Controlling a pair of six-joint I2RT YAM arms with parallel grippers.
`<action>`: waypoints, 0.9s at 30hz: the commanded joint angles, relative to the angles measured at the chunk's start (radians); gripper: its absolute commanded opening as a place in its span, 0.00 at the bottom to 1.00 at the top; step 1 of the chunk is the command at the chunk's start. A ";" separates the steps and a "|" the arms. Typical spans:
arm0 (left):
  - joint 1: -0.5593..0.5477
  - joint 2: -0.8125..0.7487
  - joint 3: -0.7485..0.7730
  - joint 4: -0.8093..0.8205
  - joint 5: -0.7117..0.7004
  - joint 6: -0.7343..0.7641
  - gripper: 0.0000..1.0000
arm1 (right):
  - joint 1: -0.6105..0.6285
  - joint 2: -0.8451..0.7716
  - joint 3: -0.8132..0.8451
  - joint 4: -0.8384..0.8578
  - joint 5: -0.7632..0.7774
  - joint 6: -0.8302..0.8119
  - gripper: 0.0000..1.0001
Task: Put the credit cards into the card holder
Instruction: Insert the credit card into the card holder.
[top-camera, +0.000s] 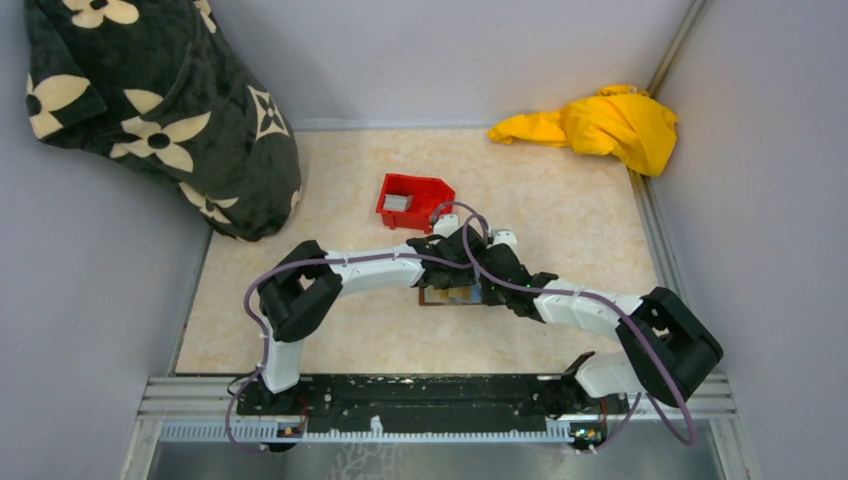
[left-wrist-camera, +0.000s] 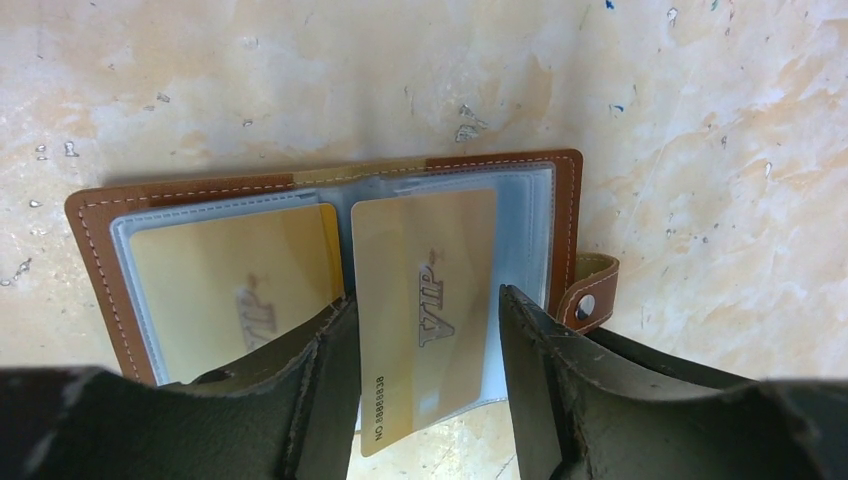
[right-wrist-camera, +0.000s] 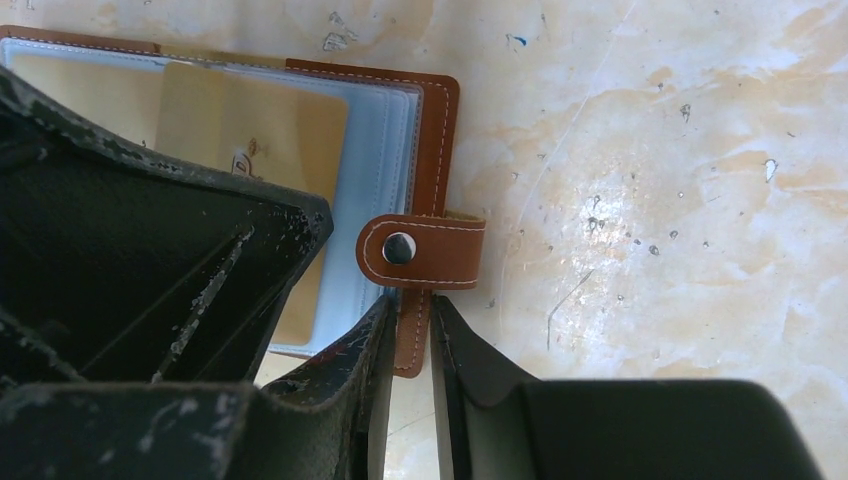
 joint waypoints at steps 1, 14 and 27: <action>-0.070 0.106 -0.126 -0.299 0.072 0.007 0.59 | 0.016 0.001 0.028 0.040 -0.064 0.012 0.21; -0.069 -0.001 -0.146 -0.273 0.031 -0.009 0.67 | 0.016 0.014 0.028 0.045 -0.066 0.005 0.21; -0.049 -0.055 -0.167 -0.229 -0.010 -0.011 0.71 | 0.017 0.054 0.018 0.074 -0.074 0.001 0.21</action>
